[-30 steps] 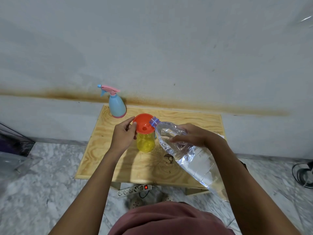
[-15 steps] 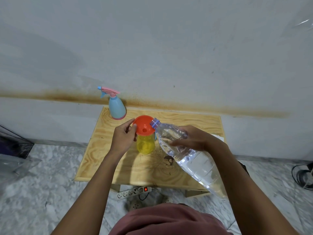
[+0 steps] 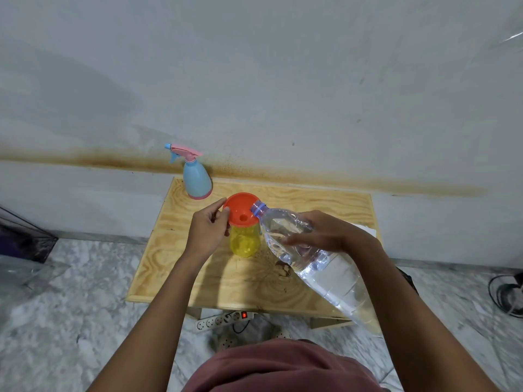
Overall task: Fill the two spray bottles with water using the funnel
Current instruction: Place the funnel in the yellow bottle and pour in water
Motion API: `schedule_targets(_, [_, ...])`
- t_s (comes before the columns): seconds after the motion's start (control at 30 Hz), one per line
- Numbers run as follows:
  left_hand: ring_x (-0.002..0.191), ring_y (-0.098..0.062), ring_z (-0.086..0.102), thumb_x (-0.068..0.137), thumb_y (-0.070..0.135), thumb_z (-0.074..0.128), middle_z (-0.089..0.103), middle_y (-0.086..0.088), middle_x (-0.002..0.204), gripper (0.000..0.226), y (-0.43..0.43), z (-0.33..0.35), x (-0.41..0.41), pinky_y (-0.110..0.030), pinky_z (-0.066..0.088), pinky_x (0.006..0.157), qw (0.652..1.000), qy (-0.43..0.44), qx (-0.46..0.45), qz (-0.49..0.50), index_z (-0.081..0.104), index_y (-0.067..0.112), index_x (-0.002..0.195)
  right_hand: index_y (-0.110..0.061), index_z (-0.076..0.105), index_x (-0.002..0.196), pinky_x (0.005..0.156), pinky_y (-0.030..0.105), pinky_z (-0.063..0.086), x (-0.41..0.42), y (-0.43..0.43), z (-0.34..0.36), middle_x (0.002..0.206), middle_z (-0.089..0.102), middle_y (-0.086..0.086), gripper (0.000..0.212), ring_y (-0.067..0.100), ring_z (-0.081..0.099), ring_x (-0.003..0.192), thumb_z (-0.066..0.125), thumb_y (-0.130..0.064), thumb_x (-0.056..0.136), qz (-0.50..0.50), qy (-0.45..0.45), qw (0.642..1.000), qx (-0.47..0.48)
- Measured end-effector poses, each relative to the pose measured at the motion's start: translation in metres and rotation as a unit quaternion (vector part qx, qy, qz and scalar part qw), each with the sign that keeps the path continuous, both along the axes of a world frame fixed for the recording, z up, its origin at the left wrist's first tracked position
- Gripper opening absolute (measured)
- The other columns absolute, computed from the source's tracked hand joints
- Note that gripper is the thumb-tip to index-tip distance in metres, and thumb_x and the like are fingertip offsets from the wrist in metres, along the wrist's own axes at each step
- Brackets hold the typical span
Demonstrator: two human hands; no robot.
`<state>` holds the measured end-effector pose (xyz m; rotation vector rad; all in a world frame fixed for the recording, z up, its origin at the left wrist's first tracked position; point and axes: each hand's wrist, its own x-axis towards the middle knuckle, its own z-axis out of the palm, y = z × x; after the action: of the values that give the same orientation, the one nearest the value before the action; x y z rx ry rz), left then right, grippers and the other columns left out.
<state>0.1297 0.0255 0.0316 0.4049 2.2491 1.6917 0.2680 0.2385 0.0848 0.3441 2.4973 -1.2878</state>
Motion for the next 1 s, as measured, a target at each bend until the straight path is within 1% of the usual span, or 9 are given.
schedule_targets(0.2, [0.046, 0.0, 0.053, 0.102, 0.013, 0.053, 0.054, -0.016, 0.069, 0.039, -0.001, -0.002, -0.001, -0.008, 0.046, 0.053, 1.0, -0.008, 0.003, 0.0, 0.054, 0.01, 0.14, -0.035, 0.065, 0.083, 0.061, 0.024, 0.048, -0.004, 0.0, 0.0, 0.07, 0.071, -0.011, 0.014, 0.007, 0.069, 0.064, 0.072, -0.047, 0.083, 0.005, -0.027, 1.0, 0.005])
schedule_targets(0.37, [0.046, 0.0, 0.053, 0.102, 0.013, 0.053, 0.054, -0.016, 0.068, 0.038, 0.0, -0.002, 0.0, -0.008, 0.046, 0.054, 1.0, -0.004, 0.006, -0.002, 0.055, 0.009, 0.14, -0.035, 0.066, 0.079, 0.064, 0.027, 0.049, -0.003, 0.0, 0.003, 0.071, 0.071, -0.01, 0.015, 0.008, 0.068, 0.065, 0.073, -0.048, 0.082, 0.005, -0.027, 1.0, 0.014])
schedule_targets(0.5, [0.046, -0.001, 0.052, 0.102, 0.013, 0.053, 0.053, -0.016, 0.068, 0.038, -0.001, -0.002, 0.0, -0.008, 0.045, 0.053, 1.0, -0.009, 0.008, -0.003, 0.055, 0.01, 0.139, -0.043, 0.062, 0.08, 0.064, 0.023, 0.045, 0.0, -0.001, 0.007, 0.07, 0.067, -0.014, 0.011, 0.004, 0.064, 0.066, 0.072, -0.046, 0.084, 0.01, -0.011, 1.0, 0.022])
schedule_targets(0.63, [0.045, 0.0, 0.053, 0.102, 0.013, 0.053, 0.054, -0.017, 0.068, 0.037, -0.001, -0.001, 0.001, -0.007, 0.044, 0.052, 1.0, -0.008, 0.005, 0.0, 0.055, 0.01, 0.139, -0.046, 0.061, 0.088, 0.062, 0.021, 0.049, 0.007, 0.002, 0.005, 0.078, 0.071, -0.009, 0.012, 0.004, 0.068, 0.068, 0.072, -0.044, 0.085, 0.001, 0.028, 1.0, 0.005])
schedule_targets(0.7, [0.046, 0.0, 0.053, 0.102, 0.013, 0.053, 0.055, -0.017, 0.068, 0.038, -0.002, -0.001, 0.001, -0.007, 0.045, 0.053, 1.0, -0.009, 0.005, 0.0, 0.054, 0.009, 0.139, -0.045, 0.063, 0.106, 0.069, 0.022, 0.05, 0.011, 0.005, 0.0, 0.094, 0.073, -0.009, 0.025, 0.001, 0.069, 0.078, 0.072, -0.048, 0.083, -0.012, 0.05, 0.999, -0.001])
schedule_targets(0.73, [0.046, 0.0, 0.053, 0.102, 0.014, 0.053, 0.055, -0.017, 0.068, 0.038, -0.002, -0.001, 0.001, -0.007, 0.045, 0.053, 1.0, -0.009, 0.004, 0.0, 0.054, 0.01, 0.14, -0.043, 0.06, 0.121, 0.076, 0.023, 0.05, 0.013, 0.006, -0.001, 0.109, 0.072, -0.009, 0.042, -0.002, 0.068, 0.086, 0.071, -0.052, 0.082, -0.016, 0.067, 0.998, 0.003])
schedule_targets(0.8, [0.047, 0.0, 0.054, 0.102, 0.015, 0.052, 0.055, -0.016, 0.067, 0.039, -0.002, -0.001, 0.001, -0.007, 0.044, 0.053, 1.0, -0.008, 0.0, 0.0, 0.054, 0.01, 0.14, -0.044, 0.043, 0.142, 0.087, 0.025, 0.051, 0.017, 0.007, -0.001, 0.13, 0.064, -0.011, 0.071, -0.005, 0.064, 0.102, 0.068, -0.06, 0.077, -0.036, 0.105, 0.994, 0.0])
schedule_targets(0.9, [0.047, 0.0, 0.054, 0.102, 0.015, 0.052, 0.055, -0.014, 0.065, 0.038, -0.001, -0.002, 0.001, -0.008, 0.045, 0.053, 1.0, -0.008, -0.002, -0.002, 0.054, 0.011, 0.14, -0.049, 0.032, 0.144, 0.091, 0.021, 0.048, 0.02, 0.012, 0.006, 0.135, 0.055, -0.015, 0.08, 0.001, 0.06, 0.112, 0.068, -0.056, 0.073, -0.081, 0.181, 0.98, -0.016])
schedule_targets(1.0, [0.048, -0.003, 0.055, 0.102, 0.015, 0.053, 0.055, -0.013, 0.065, 0.038, -0.002, -0.002, 0.0, -0.01, 0.047, 0.054, 1.0, -0.014, 0.001, 0.0, 0.056, 0.012, 0.139, -0.047, 0.036, 0.144, 0.094, 0.019, 0.046, 0.016, 0.025, 0.011, 0.144, 0.049, -0.011, 0.078, 0.001, 0.053, 0.124, 0.068, -0.047, 0.073, -0.156, 0.245, 0.956, -0.036])
